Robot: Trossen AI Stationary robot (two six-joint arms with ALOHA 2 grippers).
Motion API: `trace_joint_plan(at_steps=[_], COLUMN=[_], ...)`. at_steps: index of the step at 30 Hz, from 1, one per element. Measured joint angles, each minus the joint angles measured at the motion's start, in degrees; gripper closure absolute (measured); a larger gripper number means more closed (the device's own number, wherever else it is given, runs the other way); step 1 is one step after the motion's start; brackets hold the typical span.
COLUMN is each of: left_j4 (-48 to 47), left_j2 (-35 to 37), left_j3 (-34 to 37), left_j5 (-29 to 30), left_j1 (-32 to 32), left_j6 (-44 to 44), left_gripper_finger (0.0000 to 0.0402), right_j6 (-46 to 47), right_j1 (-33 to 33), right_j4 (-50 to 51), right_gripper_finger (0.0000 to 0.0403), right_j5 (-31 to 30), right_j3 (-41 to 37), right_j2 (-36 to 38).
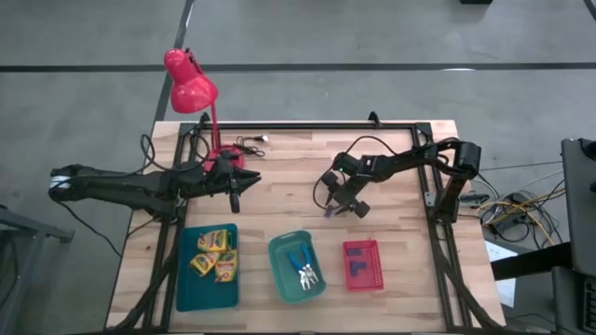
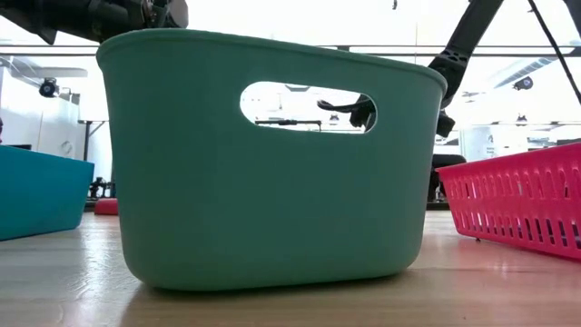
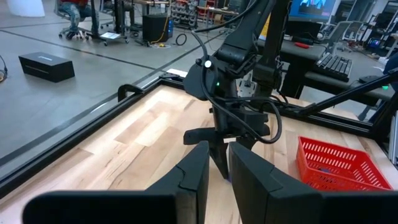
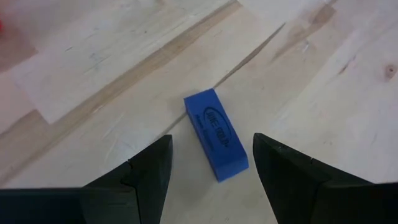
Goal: Pick & Place School Supplies
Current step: Put the purple eraser into the red bin
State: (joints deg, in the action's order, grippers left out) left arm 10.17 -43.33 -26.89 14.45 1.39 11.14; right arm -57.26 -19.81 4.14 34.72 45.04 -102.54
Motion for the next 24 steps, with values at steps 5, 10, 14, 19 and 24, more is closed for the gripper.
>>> trace_joint_plan(at_steps=[5, 10, 14, 19, 24], left_j4=[0.0, 0.0, 0.0, 0.0, 0.0], left_j2=[0.0, 0.0, 0.0, 0.0, 0.0], left_j3=[0.0, 0.0, 0.0, 0.0, 0.0], left_j5=[0.0, 0.0, 0.0, 0.0, 0.0], left_j1=[0.0, 0.0, 0.0, 0.0, 0.0], left_j6=[0.0, 0.0, 0.0, 0.0, 0.0], left_gripper_finger=[0.0335, 0.0335, 0.0335, 0.0335, 0.0335], right_j6=[0.3, 4.5, 5.8, 5.8, 6.9], right_j1=[0.1, 0.1, 0.1, 0.2, 0.2], right_j4=[0.0, 0.8, 2.1, 2.4, 3.4], right_gripper_finger=[0.0184, 0.0184, 0.0184, 0.0184, 0.0184], right_j5=[-0.2, -0.4, -0.4, -0.4, -0.4], right_j3=[0.0, 0.1, 0.1, 0.4, 0.6], right_j2=[0.0, 0.0, 0.0, 0.0, 0.1])
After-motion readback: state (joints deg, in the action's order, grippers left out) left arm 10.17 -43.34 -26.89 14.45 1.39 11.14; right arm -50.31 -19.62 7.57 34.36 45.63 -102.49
